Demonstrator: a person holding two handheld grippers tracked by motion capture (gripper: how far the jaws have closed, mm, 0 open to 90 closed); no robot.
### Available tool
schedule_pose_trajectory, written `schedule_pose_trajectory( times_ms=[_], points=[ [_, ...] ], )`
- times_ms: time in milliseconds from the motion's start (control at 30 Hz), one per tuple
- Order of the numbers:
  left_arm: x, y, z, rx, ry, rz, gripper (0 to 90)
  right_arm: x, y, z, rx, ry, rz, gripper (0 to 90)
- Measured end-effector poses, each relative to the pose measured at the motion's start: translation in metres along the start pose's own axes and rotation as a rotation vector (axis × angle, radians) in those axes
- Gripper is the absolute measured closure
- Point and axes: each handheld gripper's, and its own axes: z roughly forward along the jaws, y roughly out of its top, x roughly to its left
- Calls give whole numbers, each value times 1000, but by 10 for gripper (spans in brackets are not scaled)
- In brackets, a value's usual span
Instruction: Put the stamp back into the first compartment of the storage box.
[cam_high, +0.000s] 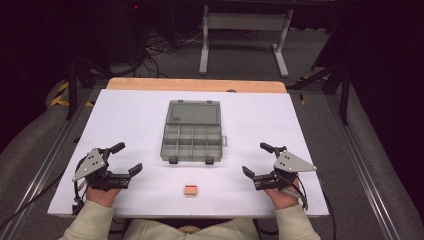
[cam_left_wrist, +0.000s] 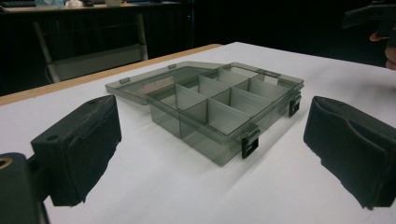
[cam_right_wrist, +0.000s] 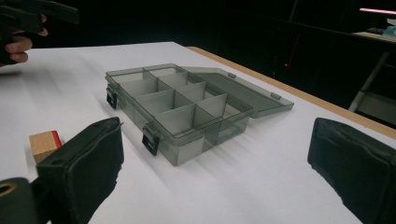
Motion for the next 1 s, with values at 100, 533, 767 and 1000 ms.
schedule_pose_trajectory(
  times_ms=[100,533,767,1000],
  points=[
    [0,1,0,1,2,9,45,1,-1,1,-2,-6,2,45],
    [-2,7,2,17,-15,-6,47,0,-1,1,11,-9,10,64],
    [-15,19,13,39,-75,-10,46,1,-1,1,6,-4,13,66],
    [-18,30,23,40,-105,-10,47,1,-1,1,8,3,14,66]
  ],
)
